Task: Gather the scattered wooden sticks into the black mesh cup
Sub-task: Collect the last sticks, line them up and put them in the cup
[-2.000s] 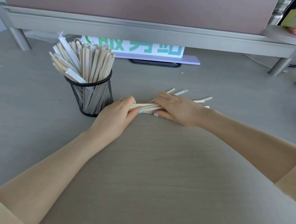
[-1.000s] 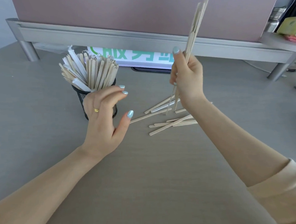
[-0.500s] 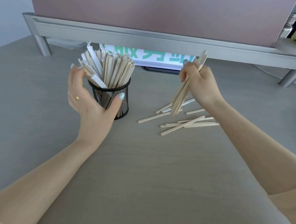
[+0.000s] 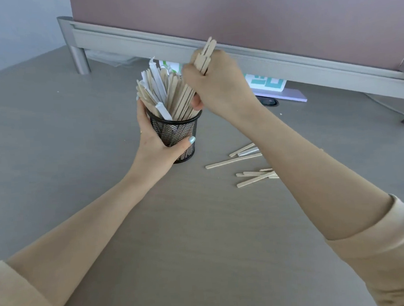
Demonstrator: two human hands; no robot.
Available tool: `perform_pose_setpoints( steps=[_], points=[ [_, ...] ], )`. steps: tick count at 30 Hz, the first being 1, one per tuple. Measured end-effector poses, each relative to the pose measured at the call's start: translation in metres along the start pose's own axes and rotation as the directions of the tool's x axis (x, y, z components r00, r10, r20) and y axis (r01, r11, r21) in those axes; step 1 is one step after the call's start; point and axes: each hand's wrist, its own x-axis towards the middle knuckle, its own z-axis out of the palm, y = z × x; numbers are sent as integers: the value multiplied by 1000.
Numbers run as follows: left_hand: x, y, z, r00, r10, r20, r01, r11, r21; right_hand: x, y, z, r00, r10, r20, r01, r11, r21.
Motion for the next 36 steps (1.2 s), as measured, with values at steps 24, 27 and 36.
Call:
perform_pose_setpoints(
  steps=[24, 27, 36],
  points=[
    [-1, 0, 2, 999, 34, -4, -34, 999, 21, -17, 46, -43, 989, 63, -131, -64, 998, -8],
    [-2, 1, 3, 1000, 28, 9, -28, 999, 28, -35, 96, -50, 987, 128, -95, -140, 980, -140],
    [-25, 19, 6, 806, 553, -212, -432, 794, 428, -73, 163, -72, 947, 218, 234, -79, 868, -490]
  ],
)
